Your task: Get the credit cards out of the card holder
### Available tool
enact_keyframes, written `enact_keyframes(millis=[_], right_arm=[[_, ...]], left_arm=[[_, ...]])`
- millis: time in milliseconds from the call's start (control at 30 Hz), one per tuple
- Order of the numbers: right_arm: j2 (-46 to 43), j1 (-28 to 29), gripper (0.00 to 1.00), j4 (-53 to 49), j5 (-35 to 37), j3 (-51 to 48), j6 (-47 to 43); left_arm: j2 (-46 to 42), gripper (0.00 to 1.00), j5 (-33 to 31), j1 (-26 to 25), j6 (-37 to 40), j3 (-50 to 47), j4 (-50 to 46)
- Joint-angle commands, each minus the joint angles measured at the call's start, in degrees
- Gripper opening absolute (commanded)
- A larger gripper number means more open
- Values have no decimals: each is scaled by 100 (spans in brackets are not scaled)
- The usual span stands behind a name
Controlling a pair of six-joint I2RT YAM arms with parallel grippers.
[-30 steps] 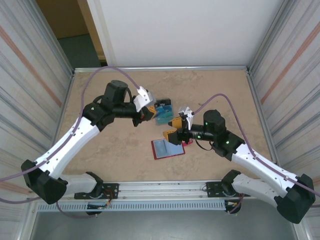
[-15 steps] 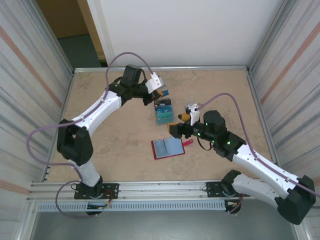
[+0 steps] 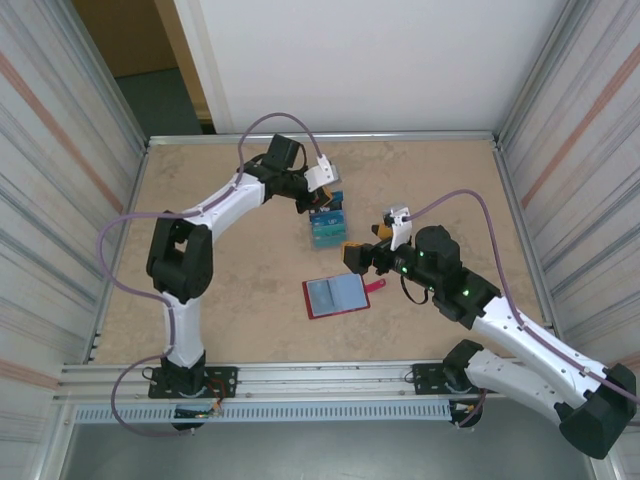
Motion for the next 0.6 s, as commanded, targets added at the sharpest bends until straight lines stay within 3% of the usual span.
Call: enact_keyframes(millis=[0,567], right_arm=[[-76,20,99,-48,201,-42,162],[15,18,99,-136,407,2,279]], left_arm=[[166,0,120,17,210,227,-239],[690,0,62,26,280,237,-354]])
